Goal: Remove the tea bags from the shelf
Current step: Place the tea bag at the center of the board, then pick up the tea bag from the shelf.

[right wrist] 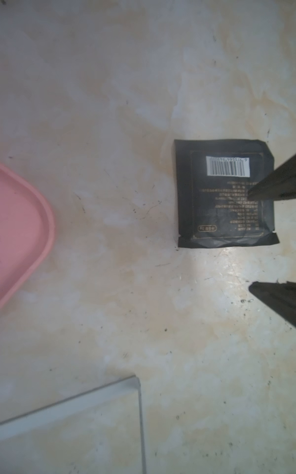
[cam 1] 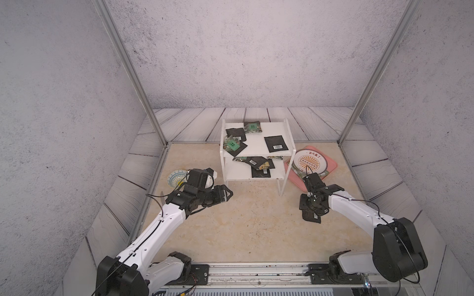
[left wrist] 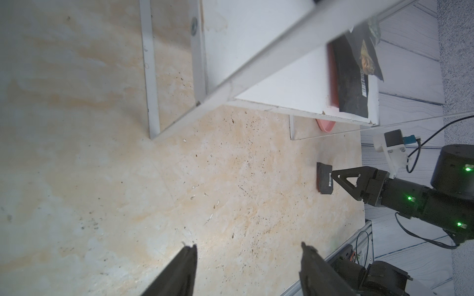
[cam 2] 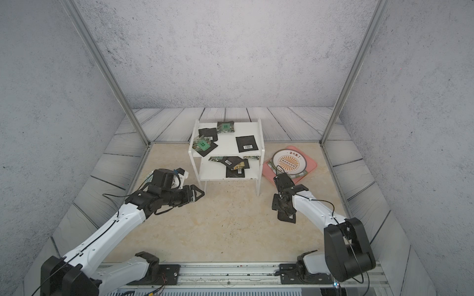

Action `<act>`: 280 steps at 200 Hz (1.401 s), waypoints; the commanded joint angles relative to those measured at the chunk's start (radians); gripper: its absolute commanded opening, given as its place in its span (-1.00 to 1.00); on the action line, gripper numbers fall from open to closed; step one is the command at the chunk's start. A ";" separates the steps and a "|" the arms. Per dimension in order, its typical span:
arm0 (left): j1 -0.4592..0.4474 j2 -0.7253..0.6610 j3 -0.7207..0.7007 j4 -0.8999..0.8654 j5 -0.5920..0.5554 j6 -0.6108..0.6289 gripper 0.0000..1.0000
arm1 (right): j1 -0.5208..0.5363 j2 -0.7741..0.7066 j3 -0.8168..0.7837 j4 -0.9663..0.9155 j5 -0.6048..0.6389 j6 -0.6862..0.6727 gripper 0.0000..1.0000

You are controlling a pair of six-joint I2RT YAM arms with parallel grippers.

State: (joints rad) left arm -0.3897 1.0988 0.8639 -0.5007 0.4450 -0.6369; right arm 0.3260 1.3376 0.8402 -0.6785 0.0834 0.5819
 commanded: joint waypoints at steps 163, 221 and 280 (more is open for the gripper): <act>-0.006 0.010 0.447 -0.268 0.015 0.042 0.49 | 0.065 -0.121 0.809 -0.446 -0.081 -0.207 0.37; -0.002 -0.008 0.520 -0.313 -0.031 0.034 0.48 | 0.127 0.075 1.145 -0.524 -0.074 -0.271 0.39; 0.031 0.004 0.547 -0.312 -0.011 0.021 0.51 | 0.229 0.314 1.498 -0.618 -0.048 -0.295 0.45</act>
State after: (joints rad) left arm -0.3786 1.1042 1.3815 -0.8085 0.4232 -0.6174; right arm 0.5282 1.5703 2.2353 -1.2270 0.0124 0.3115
